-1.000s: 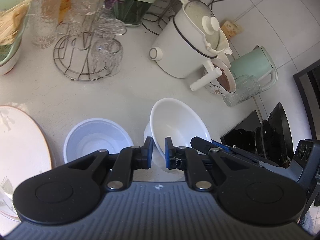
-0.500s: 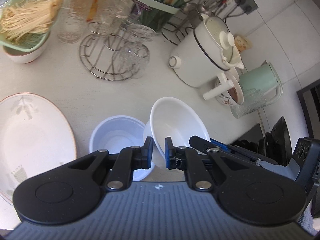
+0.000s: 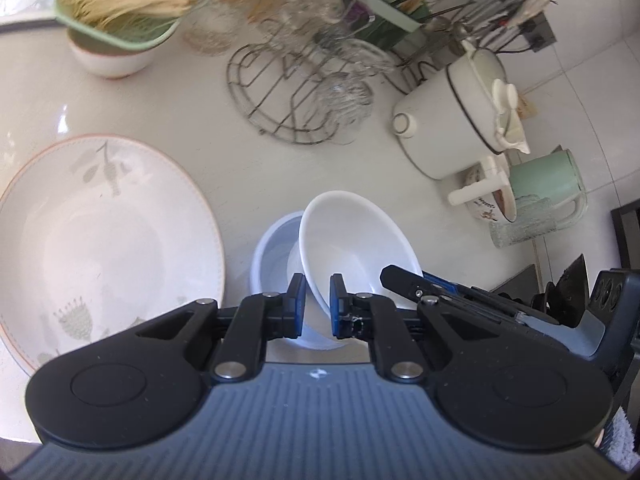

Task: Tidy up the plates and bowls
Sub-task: 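Lower the white bowl into the translucent bowls and open both grippers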

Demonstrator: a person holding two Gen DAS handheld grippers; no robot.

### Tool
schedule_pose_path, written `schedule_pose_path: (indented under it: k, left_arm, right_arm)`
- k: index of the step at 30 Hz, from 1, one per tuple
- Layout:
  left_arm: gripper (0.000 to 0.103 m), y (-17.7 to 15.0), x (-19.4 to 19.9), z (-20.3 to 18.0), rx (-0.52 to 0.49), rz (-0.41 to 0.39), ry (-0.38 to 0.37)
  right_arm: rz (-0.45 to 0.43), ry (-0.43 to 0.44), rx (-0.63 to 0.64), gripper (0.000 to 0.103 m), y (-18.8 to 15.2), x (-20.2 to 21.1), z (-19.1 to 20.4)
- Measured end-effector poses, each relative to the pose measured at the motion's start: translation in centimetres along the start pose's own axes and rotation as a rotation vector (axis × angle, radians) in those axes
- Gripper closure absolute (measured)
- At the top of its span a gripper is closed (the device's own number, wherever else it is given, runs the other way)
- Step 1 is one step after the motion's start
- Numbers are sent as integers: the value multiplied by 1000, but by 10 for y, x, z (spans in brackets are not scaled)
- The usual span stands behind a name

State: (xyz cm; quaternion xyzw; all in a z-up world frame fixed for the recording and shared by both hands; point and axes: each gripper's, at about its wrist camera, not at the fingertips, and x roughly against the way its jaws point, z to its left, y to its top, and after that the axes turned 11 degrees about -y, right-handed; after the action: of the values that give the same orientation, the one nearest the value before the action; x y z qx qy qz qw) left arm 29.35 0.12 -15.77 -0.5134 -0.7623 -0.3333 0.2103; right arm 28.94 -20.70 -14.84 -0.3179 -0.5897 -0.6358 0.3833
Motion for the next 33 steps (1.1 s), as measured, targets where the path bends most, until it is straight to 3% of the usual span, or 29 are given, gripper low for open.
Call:
schedule_pose_path:
  k: [7,17,18,20,22,27,33]
  left_arm:
    - [90,5,-7,5,-43,32,23]
    - [90,6,-15,17,-18,67,48]
    - [89,7,-16,19,0,73,44]
    - [75,8,-16,20,21,72,26]
    - [59,8,-14,18,8,58,24]
    - [58,7,-16,18,14,56,23]
    - [58,6,-15,20,36,41,21]
  right_arm:
    - [27,-25,-11,81,-5,-13,4]
    - [57,-25,3,80,-6,-18,9]
    - [59,-24,5,80,-5,-19,9]
    - [67,-33,3,76,-3,-20,7]
    - [63,-41,-21,60,0,-22,3]
    - [81,-37,-115,59,4,-28,-12]
    - [173,28,-264,59,1,-51,-35]
